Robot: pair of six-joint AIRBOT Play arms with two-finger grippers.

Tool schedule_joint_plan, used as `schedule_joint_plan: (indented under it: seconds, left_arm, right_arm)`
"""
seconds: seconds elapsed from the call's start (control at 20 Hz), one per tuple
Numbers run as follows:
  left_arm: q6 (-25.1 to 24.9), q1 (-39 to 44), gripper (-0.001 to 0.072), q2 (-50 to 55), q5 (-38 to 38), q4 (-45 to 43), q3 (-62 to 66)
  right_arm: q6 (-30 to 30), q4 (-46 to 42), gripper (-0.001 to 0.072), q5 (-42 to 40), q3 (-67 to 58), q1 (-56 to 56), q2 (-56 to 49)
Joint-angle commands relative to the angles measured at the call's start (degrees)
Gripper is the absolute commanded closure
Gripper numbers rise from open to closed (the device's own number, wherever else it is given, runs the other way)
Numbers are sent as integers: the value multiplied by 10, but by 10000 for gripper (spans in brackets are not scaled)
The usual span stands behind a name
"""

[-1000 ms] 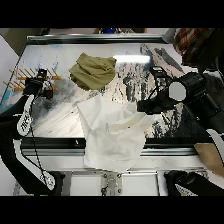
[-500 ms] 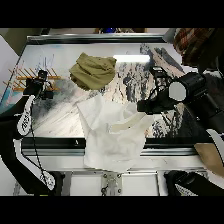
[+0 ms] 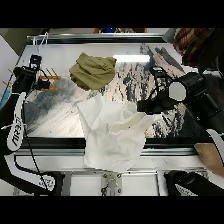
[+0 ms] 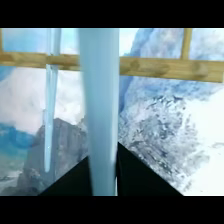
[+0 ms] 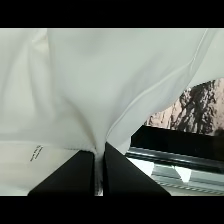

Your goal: Fold the clothes and pants, and hang the long-sleeved shirts on hangers.

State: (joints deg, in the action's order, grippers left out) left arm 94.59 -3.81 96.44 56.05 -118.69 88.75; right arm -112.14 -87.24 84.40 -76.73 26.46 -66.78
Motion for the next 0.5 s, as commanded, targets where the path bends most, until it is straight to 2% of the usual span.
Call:
schedule_joint_plan:
  seconds: [0.0, 0.1, 0.15, 0.2, 0.35, 0.45]
  left_arm:
    - [-29, 46, 683, -61, 32, 2, 0]
    - [-49, 80, 683, -92, 55, 4, 0]
    - [-78, 97, 683, -107, 68, 11, 0]
    - [-133, 111, 683, -122, 81, 43, 0]
    - [-385, 122, 685, -167, 159, 251, 0]
    - [-531, 111, 685, -189, 239, 381, 0]
  right_arm:
    - [0, 0, 680, 0, 0, 1, 0]
    - [0, 0, 680, 0, 0, 1, 0]
    - [0, 0, 680, 0, 0, 1, 0]
    - [0, 0, 680, 0, 0, 1, 0]
    - [0, 0, 680, 0, 0, 1, 0]
    - [0, 0, 680, 0, 0, 1, 0]
